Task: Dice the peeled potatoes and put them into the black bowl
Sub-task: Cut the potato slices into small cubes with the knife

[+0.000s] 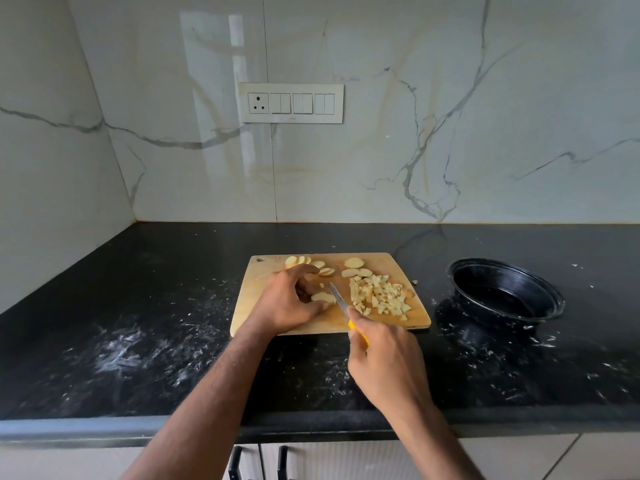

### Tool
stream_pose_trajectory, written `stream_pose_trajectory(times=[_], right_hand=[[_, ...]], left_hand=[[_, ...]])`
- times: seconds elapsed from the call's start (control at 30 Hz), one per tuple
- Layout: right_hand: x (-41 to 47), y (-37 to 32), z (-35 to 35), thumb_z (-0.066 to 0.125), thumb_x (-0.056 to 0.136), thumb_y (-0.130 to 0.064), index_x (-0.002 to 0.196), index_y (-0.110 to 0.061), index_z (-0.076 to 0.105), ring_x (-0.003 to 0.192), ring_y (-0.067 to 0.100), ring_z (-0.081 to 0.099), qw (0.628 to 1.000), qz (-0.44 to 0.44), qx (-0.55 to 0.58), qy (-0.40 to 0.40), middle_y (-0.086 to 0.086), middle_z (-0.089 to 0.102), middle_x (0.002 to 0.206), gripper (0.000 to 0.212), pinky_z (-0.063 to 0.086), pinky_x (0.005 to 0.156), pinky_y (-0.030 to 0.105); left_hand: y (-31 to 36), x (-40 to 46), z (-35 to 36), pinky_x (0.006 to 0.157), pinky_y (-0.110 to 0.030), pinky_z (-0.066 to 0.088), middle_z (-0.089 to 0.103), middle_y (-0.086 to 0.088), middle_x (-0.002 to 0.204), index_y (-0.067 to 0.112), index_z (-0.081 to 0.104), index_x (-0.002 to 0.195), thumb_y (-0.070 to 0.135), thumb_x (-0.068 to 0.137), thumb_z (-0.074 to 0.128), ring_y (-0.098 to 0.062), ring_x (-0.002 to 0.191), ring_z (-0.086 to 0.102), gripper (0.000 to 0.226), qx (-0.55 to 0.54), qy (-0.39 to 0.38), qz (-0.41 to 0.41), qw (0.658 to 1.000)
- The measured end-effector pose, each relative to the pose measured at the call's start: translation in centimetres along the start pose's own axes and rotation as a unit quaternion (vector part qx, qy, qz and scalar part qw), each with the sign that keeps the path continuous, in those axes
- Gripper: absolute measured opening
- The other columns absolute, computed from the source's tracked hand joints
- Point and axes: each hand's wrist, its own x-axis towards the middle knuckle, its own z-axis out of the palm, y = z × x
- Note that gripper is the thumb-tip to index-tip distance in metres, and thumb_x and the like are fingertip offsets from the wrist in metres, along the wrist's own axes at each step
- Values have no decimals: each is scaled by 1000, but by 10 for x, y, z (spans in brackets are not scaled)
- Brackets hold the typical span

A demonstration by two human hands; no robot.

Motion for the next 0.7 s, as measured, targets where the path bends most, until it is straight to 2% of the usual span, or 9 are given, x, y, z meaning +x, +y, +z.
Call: stream_pose_trajectory(times=[0.17,0.27,0.37,0.5,0.7], right_hand=[[14,-9,12,54,98,-29,137,-32,60,58,9,61,1000,10,-15,-21,-8,74,80,39,52,55,21],[14,-8,13,53,99,-30,137,-33,59,61,9,63,999,-1,-27,-25,-8,75,83,39,45,53,15],[14,-8,12,52,100,-29,139,-31,58,51,6,49,999,-3,-20,-39,-9,75,83,39,27,45,5],[14,-7,12,53,99,-28,138,-29,58,42,1,42,998,0,-10,-65,-11,75,86,39,29,41,7],[13,-5,13,53,99,-29,137,-29,59,48,2,47,997,1,-6,-70,-12,76,92,38,31,45,6]], left_hand=[[-1,-1,-1,67,-5,45,69,13,79,26,68,118,30,70,87,1,73,64,52,8,6,4,1000],[-2,0,-2,72,-12,49,69,12,81,28,69,116,31,71,88,-1,75,64,49,14,6,4,1000],[-3,1,-2,71,-9,47,70,10,83,26,70,115,30,72,88,-2,76,64,47,13,3,5,1000],[-3,0,-3,69,-6,43,68,12,83,26,69,122,28,74,88,1,75,62,51,6,-8,21,1000],[-5,3,-2,69,-5,43,65,15,84,24,66,127,25,77,87,2,76,60,54,0,-22,18,1000]])
